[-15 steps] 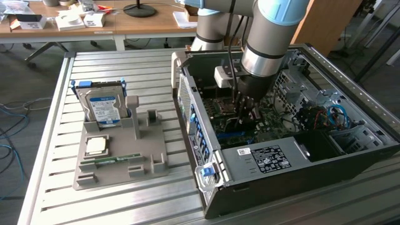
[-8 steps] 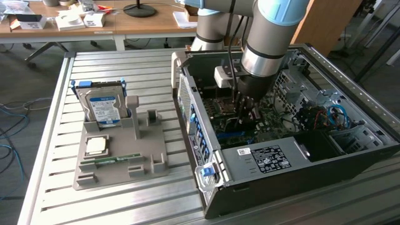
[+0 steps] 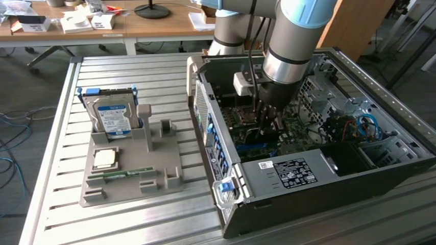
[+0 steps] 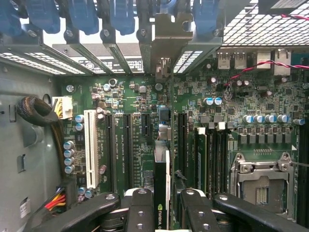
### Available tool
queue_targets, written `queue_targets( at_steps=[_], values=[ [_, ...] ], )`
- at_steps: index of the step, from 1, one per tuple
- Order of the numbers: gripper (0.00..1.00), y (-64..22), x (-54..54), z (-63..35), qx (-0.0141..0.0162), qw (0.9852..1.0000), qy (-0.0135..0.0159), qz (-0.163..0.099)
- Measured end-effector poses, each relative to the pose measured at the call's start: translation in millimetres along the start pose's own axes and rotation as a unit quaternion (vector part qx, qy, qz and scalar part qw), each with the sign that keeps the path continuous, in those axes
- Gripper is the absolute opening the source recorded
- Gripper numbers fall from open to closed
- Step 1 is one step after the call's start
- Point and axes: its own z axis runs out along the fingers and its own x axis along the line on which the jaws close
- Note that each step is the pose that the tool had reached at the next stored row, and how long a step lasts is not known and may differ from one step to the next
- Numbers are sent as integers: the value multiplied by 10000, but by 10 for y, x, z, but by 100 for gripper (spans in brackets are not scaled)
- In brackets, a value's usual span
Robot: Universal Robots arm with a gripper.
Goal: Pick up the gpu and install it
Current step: 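Insert the gpu into the slot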
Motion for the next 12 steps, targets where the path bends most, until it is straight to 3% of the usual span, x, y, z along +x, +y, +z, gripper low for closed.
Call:
queue_targets(
  at_steps=[12],
  values=[
    [26, 0, 0, 7, -1, 9999, 0, -104]
  ],
)
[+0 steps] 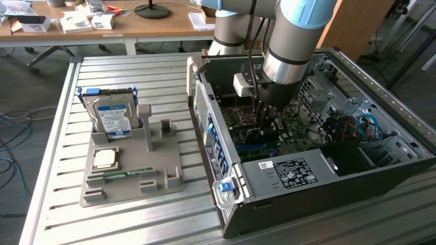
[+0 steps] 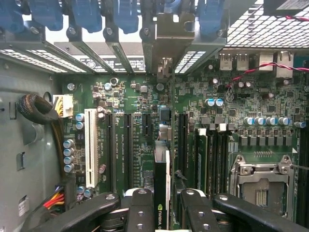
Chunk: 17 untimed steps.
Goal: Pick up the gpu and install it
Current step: 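Insert the gpu into the slot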
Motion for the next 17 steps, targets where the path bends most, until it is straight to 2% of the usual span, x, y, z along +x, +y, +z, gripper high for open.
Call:
queue_targets(
  at_steps=[17],
  values=[
    [26, 0, 0, 26, 0, 10000, 0, -23]
  ],
)
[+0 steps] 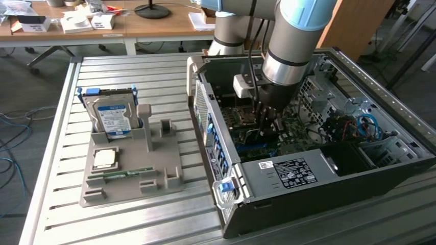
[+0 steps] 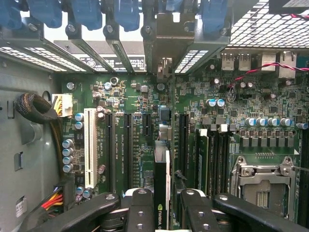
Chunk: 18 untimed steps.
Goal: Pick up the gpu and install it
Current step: 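Insert the gpu into the slot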
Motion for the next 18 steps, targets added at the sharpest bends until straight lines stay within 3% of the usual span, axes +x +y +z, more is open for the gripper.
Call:
queue_targets(
  at_steps=[8, 9, 18],
  values=[
    [27, 0, 0, 0, 0, 10000, 0, 0],
    [33, 0, 0, 0, 0, 10000, 0, 0],
    [33, 0, 0, -26, 0, 10000, -1, 0]
  ],
)
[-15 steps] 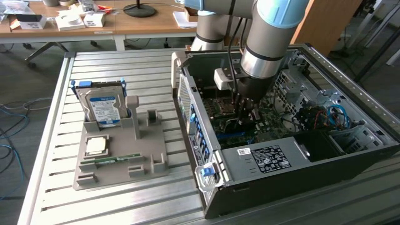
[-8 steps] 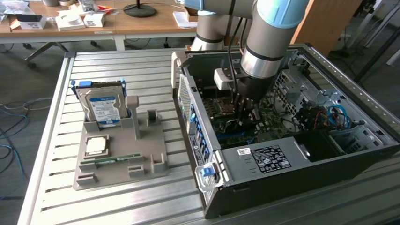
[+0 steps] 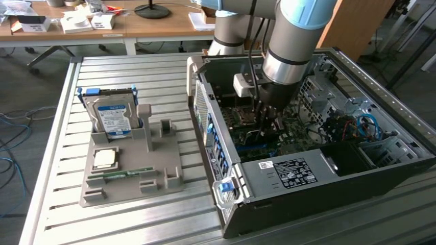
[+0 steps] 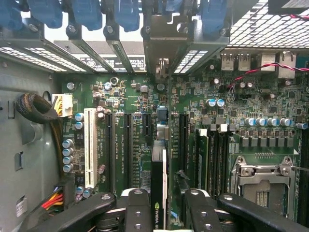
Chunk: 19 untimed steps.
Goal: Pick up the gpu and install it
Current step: 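Insert the gpu into the slot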
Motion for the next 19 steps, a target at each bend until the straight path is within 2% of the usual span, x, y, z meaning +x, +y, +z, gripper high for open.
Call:
queue_targets(
  at_steps=[5, 19],
  values=[
    [33, 0, -1, -107, 0, 10000, 0, 0],
    [33, 2, -4, -506, 0, 10000, 1, 0]
  ],
)
